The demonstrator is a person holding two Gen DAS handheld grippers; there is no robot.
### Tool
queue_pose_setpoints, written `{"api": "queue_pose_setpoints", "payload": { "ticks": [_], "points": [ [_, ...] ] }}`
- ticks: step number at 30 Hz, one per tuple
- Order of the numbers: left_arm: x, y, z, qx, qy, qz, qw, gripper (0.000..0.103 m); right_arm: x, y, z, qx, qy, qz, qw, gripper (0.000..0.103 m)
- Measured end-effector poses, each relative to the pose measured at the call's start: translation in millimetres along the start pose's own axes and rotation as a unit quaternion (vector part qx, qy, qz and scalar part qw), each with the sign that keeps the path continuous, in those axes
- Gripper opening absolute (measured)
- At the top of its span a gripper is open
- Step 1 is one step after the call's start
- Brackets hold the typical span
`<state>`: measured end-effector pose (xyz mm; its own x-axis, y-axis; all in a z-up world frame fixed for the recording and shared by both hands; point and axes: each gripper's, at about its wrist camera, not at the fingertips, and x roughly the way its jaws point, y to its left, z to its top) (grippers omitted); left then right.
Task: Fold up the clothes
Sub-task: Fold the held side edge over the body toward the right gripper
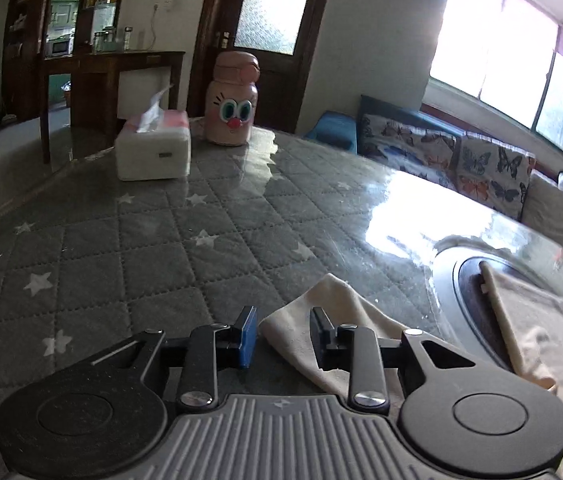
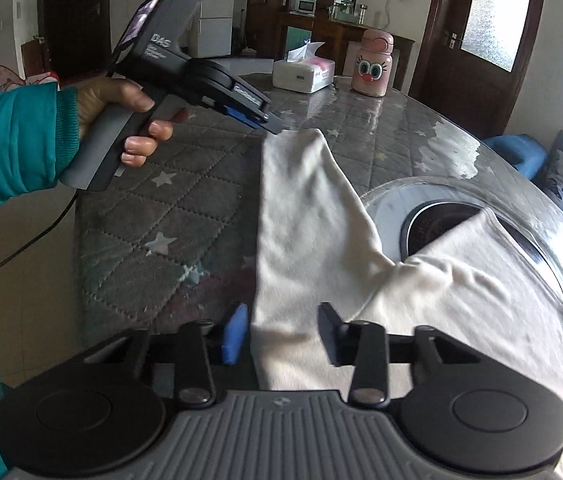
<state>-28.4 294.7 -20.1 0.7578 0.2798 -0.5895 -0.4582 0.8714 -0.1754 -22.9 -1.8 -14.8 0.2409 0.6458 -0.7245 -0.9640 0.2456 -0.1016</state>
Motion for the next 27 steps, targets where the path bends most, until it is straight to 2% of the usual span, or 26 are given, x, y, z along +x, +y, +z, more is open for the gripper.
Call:
{"api": "queue_pose_setpoints", "payload": {
  "ticks": [1, 3, 8, 11, 14, 18, 20, 23, 25, 27],
  "points": [
    [3.6, -1.6, -0.4, 0.006, 0.003, -0.001, 1.0, 0.028, 2.0, 1.2, 0.6, -0.003, 0.001, -0.001, 1.0, 0.032],
    [5.6, -4.5, -3.0, 0.02, -0.001, 0.004, 0.9998, 0.009, 5.9, 3.4, 1.3, -0.006, 0.004, -0.002, 1.0, 0.024],
    [-12.3, 3.0, -7.5, -0.002, -0.019, 0.024, 0.9995, 0.004, 10.9, 6.0, 1.3, -0.002, 0.009, 0.007, 1.0, 0.019],
    [-27.7, 12.3, -10.5, -0.021, -0.025, 0.04, 0.9987, 0.004, 10.1, 7.1, -0.3, 0.003, 0.007, 0.024, 1.0, 0.018],
    [-27.2, 18.4, -13.2, -0.021, -0.01, 0.049, 0.9985, 0.004, 9.7, 10.1, -2.0, -0.006, 0.002, 0.03, 1.0, 0.018],
    [-24.7, 19.6, -11.5, -0.017, 0.007, 0.049, 0.9986, 0.007, -4.6, -2.3, 2.7, 0.035, -0.015, 0.049, 0.998, 0.018],
    [-25.9, 17.5, -9.0, -0.006, 0.011, 0.053, 0.9985, 0.01, -15.6, -15.5, 4.3, 0.061, -0.028, 0.041, 0.997, 0.019],
    [-28.9, 11.6, -2.6, -0.004, 0.011, 0.059, 0.9982, 0.022, -20.5, -38.0, 2.9, 0.084, -0.03, 0.007, 0.996, 0.019],
    [-32.0, 3.6, 3.1, -0.001, 0.004, 0.054, 0.9985, 0.025, -20.2, -52.8, 1.1, 0.101, -0.027, -0.012, 0.994, 0.02],
    [-34.9, -9.2, 10.7, 0.006, -0.007, 0.04, 0.9992, 0.026, -14.7, -58.9, -2.7, 0.11, -0.02, -0.011, 0.994, 0.02]
  ]
}}
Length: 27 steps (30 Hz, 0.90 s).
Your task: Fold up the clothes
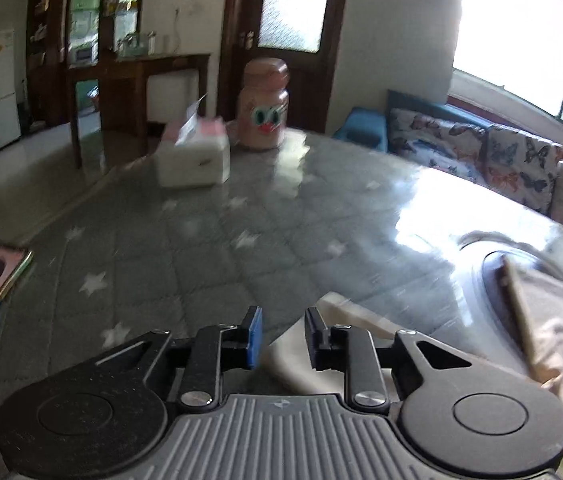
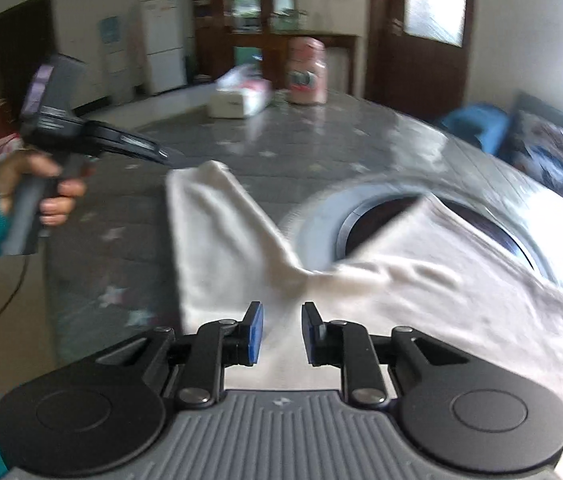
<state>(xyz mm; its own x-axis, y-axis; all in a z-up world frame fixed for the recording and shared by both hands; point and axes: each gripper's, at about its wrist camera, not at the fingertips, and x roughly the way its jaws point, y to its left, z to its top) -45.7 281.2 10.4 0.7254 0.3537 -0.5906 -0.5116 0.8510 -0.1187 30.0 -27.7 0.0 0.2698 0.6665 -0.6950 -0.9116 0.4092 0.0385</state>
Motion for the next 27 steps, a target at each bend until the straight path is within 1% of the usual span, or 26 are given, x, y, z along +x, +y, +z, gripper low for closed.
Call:
{"api": "queue_pose_setpoints", "payload": {
  "ticks": [2, 5, 9, 11, 12, 13, 14, 15, 17, 21, 23, 24, 27],
  "points": [
    [-0.4, -20.8, 7.5, 0.011, -0.002, -0.045, 0.9989, 0.026, 5.6, -5.3, -3.2, 0.007, 0.007, 0.003, 1.0, 0.02],
    [2.1, -57.0, 17.6, 0.032, 0.0, -0.118, 0.9925, 0.024, 10.1, -4.9, -9.2, 0.003, 0.013, 0.011, 1.0, 0.02],
    [22.2, -113.8, 22.8, 0.065, 0.018, -0.198, 0.9778, 0.024, 11.3, 4.6, -17.4, -0.015, 0.015, 0.022, 1.0, 0.02],
    [38.1, -139.5, 22.8, 0.077, 0.039, -0.23, 0.9695, 0.024, 10.5, 9.5, -19.1, -0.019, 0.015, 0.026, 0.999, 0.02],
    [47.1, -150.8, 22.5, 0.081, 0.051, -0.243, 0.9653, 0.021, 10.8, 10.8, -19.8, -0.021, 0.014, 0.027, 0.999, 0.02],
    [57.0, -160.7, 23.1, 0.084, 0.062, -0.253, 0.9619, 0.021, 11.3, 12.2, -20.5, -0.022, 0.014, 0.028, 0.999, 0.02],
    [67.4, -169.2, 23.5, 0.088, 0.073, -0.259, 0.9591, 0.021, 11.7, 13.5, -21.2, -0.023, 0.014, 0.028, 0.999, 0.02],
    [77.8, -177.1, 23.7, 0.09, 0.084, -0.264, 0.9565, 0.019, 12.2, 14.8, -21.8, -0.025, 0.013, 0.028, 0.999, 0.021],
    [94.6, -191.4, 24.1, 0.098, 0.1, -0.265, 0.954, 0.019, 12.2, 15.6, -23.6, -0.023, 0.013, 0.031, 0.999, 0.022],
    [118.3, -197.6, 17.2, 0.114, 0.112, -0.247, 0.9558, 0.017, 9.6, 19.6, -27.5, -0.035, 0.013, 0.035, 0.999, 0.022],
    [126.3, -194.3, 15.9, 0.116, 0.11, -0.239, 0.9577, 0.011, 6.3, 22.7, -31.1, -0.038, 0.013, 0.04, 0.998, 0.022],
    [128.9, -192.0, 16.2, 0.112, 0.111, -0.238, 0.9586, 0.009, 5.1, 24.1, -32.7, -0.039, 0.013, 0.042, 0.998, 0.021],
    [135.2, -187.3, 18.7, 0.098, 0.112, -0.236, 0.9604, 0.008, 2.5, 29.1, -36.9, -0.047, 0.01, 0.045, 0.998, 0.021]
  ]
}}
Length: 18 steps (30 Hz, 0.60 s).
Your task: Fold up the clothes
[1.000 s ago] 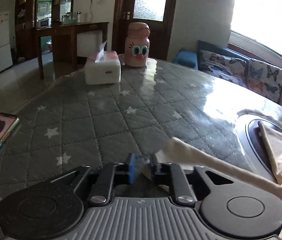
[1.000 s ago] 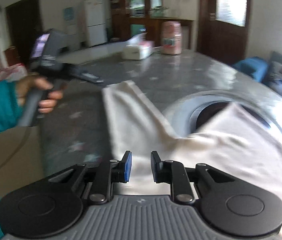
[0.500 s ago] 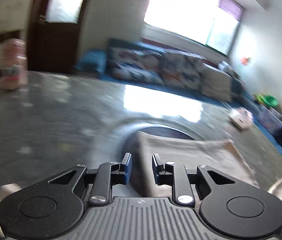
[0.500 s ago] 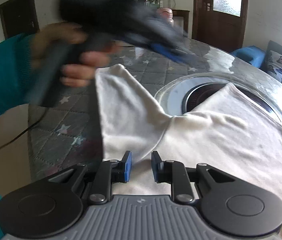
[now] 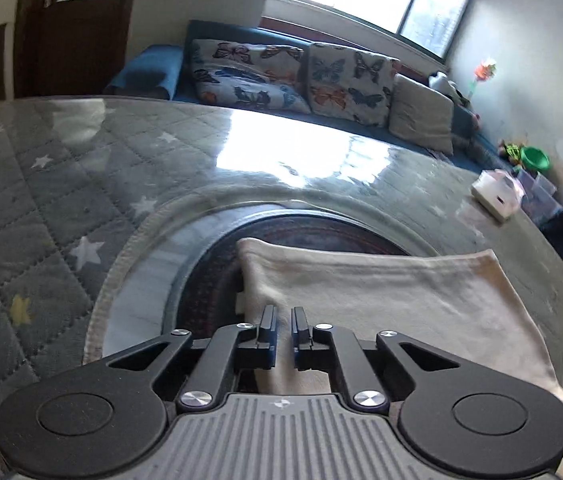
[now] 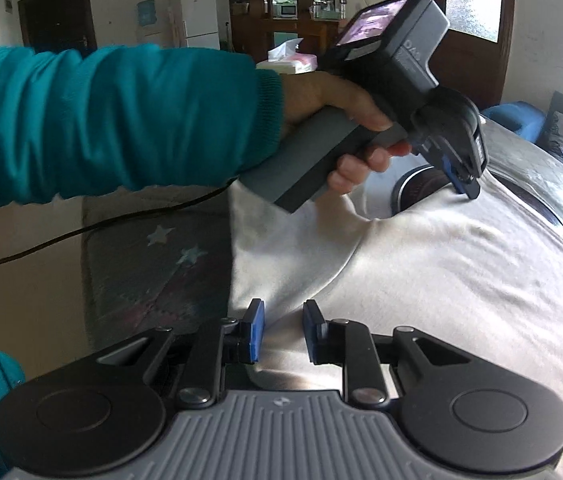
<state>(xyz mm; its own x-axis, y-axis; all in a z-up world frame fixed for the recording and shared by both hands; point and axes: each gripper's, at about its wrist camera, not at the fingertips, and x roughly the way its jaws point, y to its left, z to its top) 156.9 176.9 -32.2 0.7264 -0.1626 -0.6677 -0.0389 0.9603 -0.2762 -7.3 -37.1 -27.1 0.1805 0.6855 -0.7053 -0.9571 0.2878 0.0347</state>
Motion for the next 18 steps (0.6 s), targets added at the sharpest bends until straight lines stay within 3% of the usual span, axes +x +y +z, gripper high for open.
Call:
{"api": "queue_pose_setpoints", "payload": {
  "ticks": [6, 10, 13, 18],
  "points": [
    [0.6, 1.5, 0.7, -0.002, -0.004, 0.003, 1.0, 0.008, -10.0, -1.7, 1.9, -0.001, -0.01, -0.002, 1.0, 0.021],
    [-6.3, -1.9, 2.2, 0.0, -0.004, 0.005, 1.0, 0.009, -28.7, -16.4, -1.7, 0.03, -0.023, -0.034, 0.999, 0.026],
    [-24.1, -11.4, -2.3, 0.016, -0.014, 0.004, 0.9998, 0.009, -42.6, -26.1, -12.7, 0.05, -0.014, -0.061, 0.997, 0.026],
    [-69.1, -42.3, -28.1, 0.067, -0.039, -0.032, 0.9965, 0.01, -60.9, -33.8, -39.1, 0.089, 0.007, -0.094, 0.992, 0.026]
  ]
}}
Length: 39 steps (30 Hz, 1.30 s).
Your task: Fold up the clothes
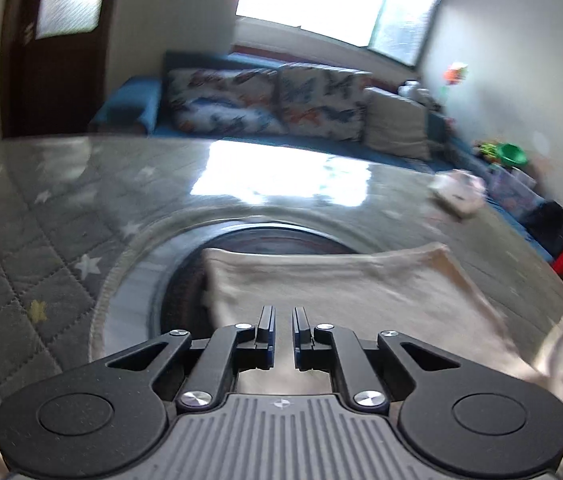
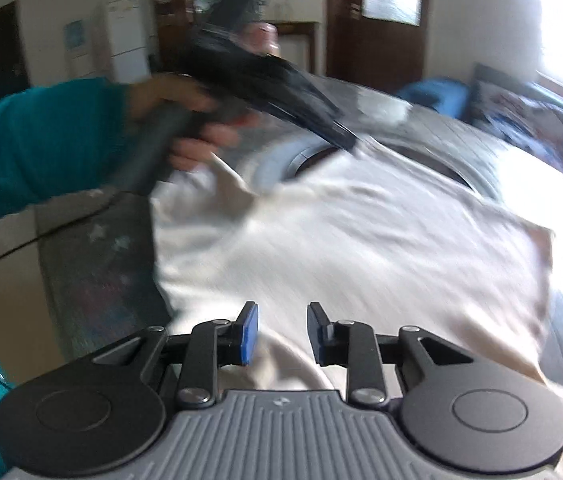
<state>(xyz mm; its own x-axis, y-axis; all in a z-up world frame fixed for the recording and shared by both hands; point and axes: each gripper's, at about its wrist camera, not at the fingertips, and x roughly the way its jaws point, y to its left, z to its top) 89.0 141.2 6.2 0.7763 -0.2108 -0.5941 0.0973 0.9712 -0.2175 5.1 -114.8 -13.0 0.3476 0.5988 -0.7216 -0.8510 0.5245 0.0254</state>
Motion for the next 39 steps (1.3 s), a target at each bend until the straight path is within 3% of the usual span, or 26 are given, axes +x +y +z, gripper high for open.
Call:
{"api": "queue_pose_setpoints", "payload": {
  "ticks": [4, 10, 12, 14, 16, 17, 19, 22, 27, 33, 35, 39],
  "points": [
    [-29.4, -31.0, -32.4, 0.032, 0.004, -0.027, 0.9991, 0.01, -10.7, 5.4, -20.1, -0.003, 0.007, -0.017, 1.0, 0.026],
    [-56.6, -68.0, -78.6, 0.065, 0.004, -0.037, 0.9972, 0.012, -25.6, 2.2, -30.8, 0.021, -0.009, -0.026, 0.999, 0.027],
    [-59.0, -74.2, -88.5, 0.059, 0.007, -0.043, 0.9973, 0.028, -24.5, 3.8, -35.8, 0.013, -0.001, -0.029, 0.999, 0.027],
    [-60.6, -80.4, -96.6, 0.062, 0.01, -0.041, 0.9971, 0.034, -28.6, 3.8, -38.8, 0.016, -0.005, -0.034, 0.999, 0.03],
    [-62.5, -85.5, -101.6, 0.068, 0.008, -0.036, 0.997, 0.043, -38.5, 0.0, -41.3, 0.032, -0.018, -0.043, 0.998, 0.039],
    [-63.3, -86.8, -102.7, 0.067, 0.005, -0.034, 0.9972, 0.05, -43.4, -2.0, -42.6, 0.04, -0.025, -0.047, 0.998, 0.04],
    [-64.2, -86.9, -103.2, 0.06, 0.003, -0.035, 0.9975, 0.055, -53.6, -11.4, -46.9, 0.068, -0.037, -0.06, 0.995, 0.041],
    [-65.5, -88.6, -103.2, 0.053, -0.002, -0.034, 0.998, 0.063, -68.7, -28.7, -58.3, 0.117, -0.052, -0.091, 0.988, 0.047],
    [-67.9, -97.5, -100.6, 0.058, -0.015, -0.033, 0.9976, 0.078, -89.7, -66.3, -81.0, 0.193, -0.062, -0.156, 0.967, 0.048],
    [-64.1, -102.3, -96.9, 0.068, -0.011, -0.044, 0.9967, 0.08, -115.8, -95.6, -106.3, 0.253, -0.067, -0.178, 0.949, 0.048],
    [-65.5, -100.4, -98.9, 0.076, 0.001, -0.059, 0.9954, 0.08, -117.8, -94.7, -107.4, 0.249, -0.068, -0.172, 0.951, 0.048],
    [-75.9, -98.5, -109.0, 0.103, 0.016, -0.071, 0.992, 0.076, -101.0, -68.9, -92.9, 0.203, -0.065, -0.117, 0.97, 0.048]
  ]
}}
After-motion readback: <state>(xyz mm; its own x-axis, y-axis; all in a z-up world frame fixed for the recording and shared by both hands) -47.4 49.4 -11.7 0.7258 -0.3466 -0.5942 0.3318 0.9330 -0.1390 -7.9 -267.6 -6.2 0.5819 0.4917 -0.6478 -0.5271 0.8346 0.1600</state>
